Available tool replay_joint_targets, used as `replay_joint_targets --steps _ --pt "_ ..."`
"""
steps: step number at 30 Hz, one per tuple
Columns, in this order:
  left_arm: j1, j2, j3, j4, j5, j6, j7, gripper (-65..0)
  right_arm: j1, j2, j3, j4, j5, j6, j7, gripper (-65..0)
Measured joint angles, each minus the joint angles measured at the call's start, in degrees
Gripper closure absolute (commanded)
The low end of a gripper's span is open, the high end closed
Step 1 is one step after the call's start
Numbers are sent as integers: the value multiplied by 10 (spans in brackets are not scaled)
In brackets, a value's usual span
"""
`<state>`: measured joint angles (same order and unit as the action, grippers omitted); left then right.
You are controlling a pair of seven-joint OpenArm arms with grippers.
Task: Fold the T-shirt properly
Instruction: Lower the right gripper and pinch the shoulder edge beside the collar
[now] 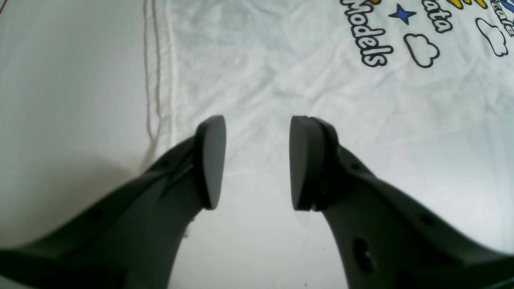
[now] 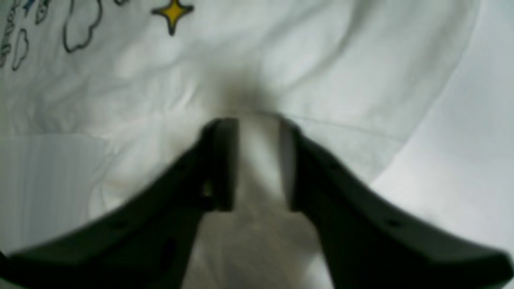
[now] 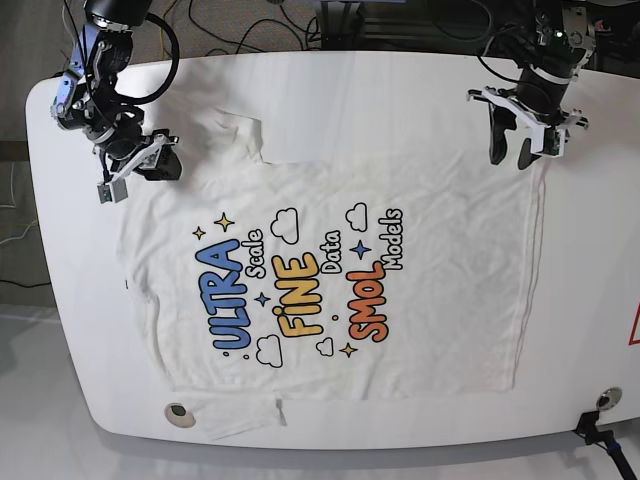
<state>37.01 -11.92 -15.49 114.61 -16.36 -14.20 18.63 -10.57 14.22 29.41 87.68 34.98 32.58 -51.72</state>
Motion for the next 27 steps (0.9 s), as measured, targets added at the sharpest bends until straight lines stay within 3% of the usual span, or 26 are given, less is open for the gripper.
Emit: replay_joint_targets --steps 27 --pt "3 1 1 -2 0 0 0 -241 13 5 -20 -26 11 3 11 -203"
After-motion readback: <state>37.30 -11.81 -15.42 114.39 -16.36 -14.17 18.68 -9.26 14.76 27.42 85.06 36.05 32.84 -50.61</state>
